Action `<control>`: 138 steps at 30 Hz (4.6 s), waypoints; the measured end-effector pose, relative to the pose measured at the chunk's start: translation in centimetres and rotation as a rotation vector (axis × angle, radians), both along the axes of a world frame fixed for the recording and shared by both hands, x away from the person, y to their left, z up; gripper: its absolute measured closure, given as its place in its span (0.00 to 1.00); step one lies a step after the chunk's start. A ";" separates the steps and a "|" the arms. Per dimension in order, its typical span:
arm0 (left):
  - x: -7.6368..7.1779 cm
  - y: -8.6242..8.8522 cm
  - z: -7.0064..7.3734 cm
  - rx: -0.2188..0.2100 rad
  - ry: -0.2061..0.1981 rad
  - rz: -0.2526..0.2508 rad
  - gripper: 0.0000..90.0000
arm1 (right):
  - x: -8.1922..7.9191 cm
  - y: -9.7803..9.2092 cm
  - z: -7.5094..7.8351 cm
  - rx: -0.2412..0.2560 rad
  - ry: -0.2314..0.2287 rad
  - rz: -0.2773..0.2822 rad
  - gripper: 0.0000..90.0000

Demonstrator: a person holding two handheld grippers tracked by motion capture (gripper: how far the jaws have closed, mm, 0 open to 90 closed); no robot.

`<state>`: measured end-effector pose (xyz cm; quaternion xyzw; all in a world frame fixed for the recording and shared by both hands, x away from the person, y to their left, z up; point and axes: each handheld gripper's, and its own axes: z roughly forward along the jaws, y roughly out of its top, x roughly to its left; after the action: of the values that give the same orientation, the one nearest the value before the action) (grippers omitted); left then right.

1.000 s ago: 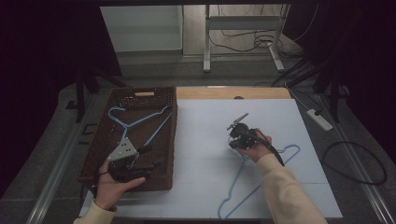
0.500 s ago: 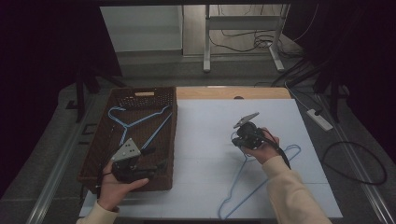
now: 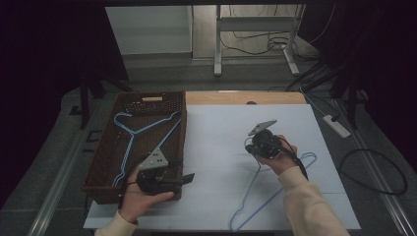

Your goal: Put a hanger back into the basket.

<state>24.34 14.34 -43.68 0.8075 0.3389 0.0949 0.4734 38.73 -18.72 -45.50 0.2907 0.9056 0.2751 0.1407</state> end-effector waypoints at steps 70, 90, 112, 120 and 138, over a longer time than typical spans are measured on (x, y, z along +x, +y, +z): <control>5.0 -16.0 -7.3 0.009 0.303 -0.129 0.96 | -3.7 -3.1 2.5 0.269 -0.129 -0.029 0.65; 3.7 -14.6 -4.3 -0.094 0.233 -0.108 0.96 | -10.1 -11.6 0.4 0.500 -0.121 -0.115 0.53; 3.0 -7.2 2.5 -0.260 0.138 -0.031 0.96 | -10.5 -13.3 -1.5 0.534 -0.121 -0.176 0.44; 3.3 -2.6 4.5 -0.300 0.095 0.031 0.96 | -9.9 -12.8 -2.1 0.507 -0.110 -0.176 0.43; 2.7 7.6 5.6 -0.309 0.021 0.204 0.96 | -9.3 -12.3 -3.1 0.449 -0.088 -0.173 0.42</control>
<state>27.03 21.94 -38.07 0.6877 0.4344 0.0805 0.5761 29.43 -31.04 -48.56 0.3788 0.7864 0.4690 0.1347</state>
